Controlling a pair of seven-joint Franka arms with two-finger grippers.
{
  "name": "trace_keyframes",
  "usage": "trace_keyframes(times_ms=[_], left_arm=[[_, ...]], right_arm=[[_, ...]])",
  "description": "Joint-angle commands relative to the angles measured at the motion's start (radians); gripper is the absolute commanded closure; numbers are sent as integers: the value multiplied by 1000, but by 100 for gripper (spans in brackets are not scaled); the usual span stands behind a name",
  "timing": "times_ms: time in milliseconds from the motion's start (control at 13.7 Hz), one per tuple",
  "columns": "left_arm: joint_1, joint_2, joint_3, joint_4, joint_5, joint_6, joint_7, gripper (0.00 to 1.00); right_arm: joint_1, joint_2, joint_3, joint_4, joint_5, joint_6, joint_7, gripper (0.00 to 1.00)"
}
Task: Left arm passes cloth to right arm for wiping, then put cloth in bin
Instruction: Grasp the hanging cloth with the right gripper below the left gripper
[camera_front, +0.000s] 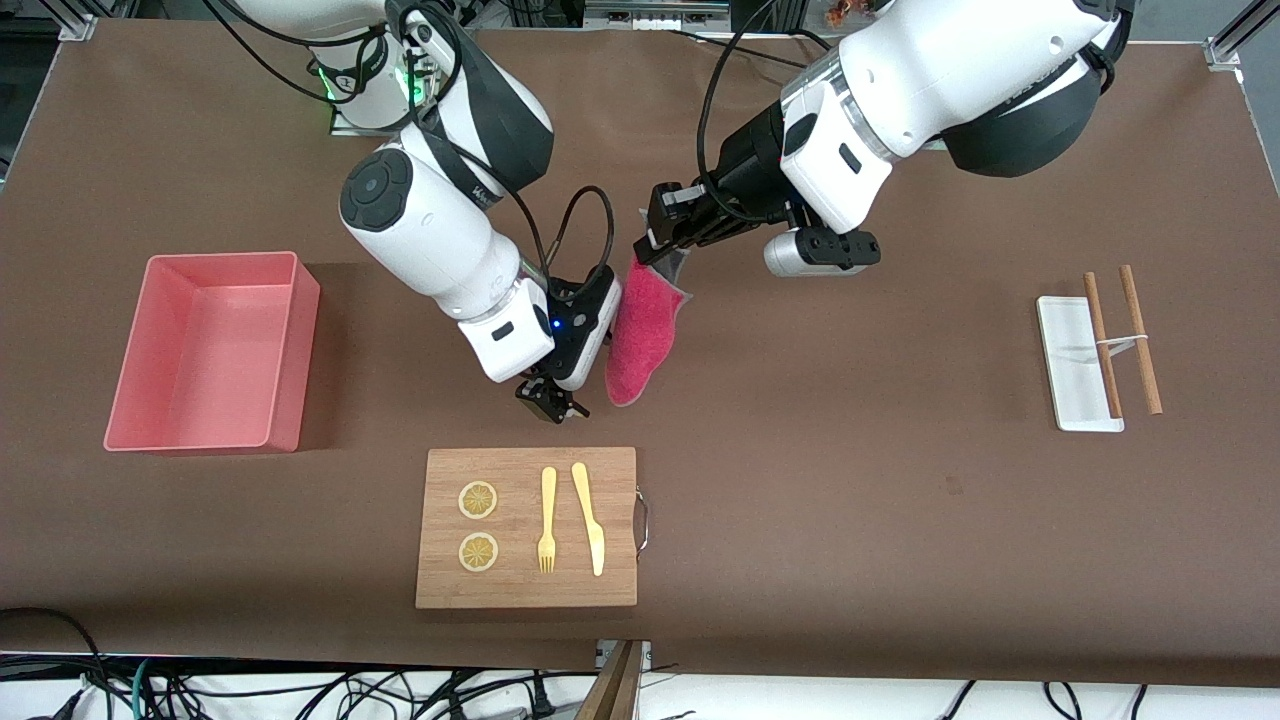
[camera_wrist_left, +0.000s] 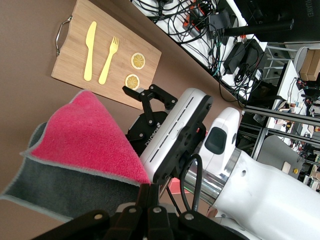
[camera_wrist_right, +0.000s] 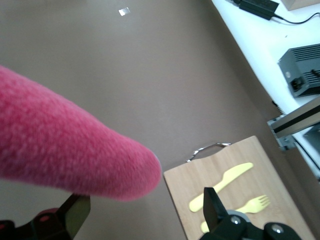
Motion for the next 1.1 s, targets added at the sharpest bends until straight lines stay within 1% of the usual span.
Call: trace_keyframes(times_ms=[0, 292, 511, 1023], left_arm=[[8, -19, -3, -8, 31, -15, -12, 100], [8, -19, -3, -8, 32, -15, -12, 100], [8, -19, -3, -9, 32, -15, -11, 100], [8, -17, -1, -11, 32, -21, -11, 100]], right_arm=[[1, -35, 5, -47, 75, -7, -26, 0], [9, -36, 5, -41, 66, 4, -39, 0], [10, -30, 5, -43, 74, 64, -147, 0], [25, -32, 1, -43, 72, 53, -367, 0]])
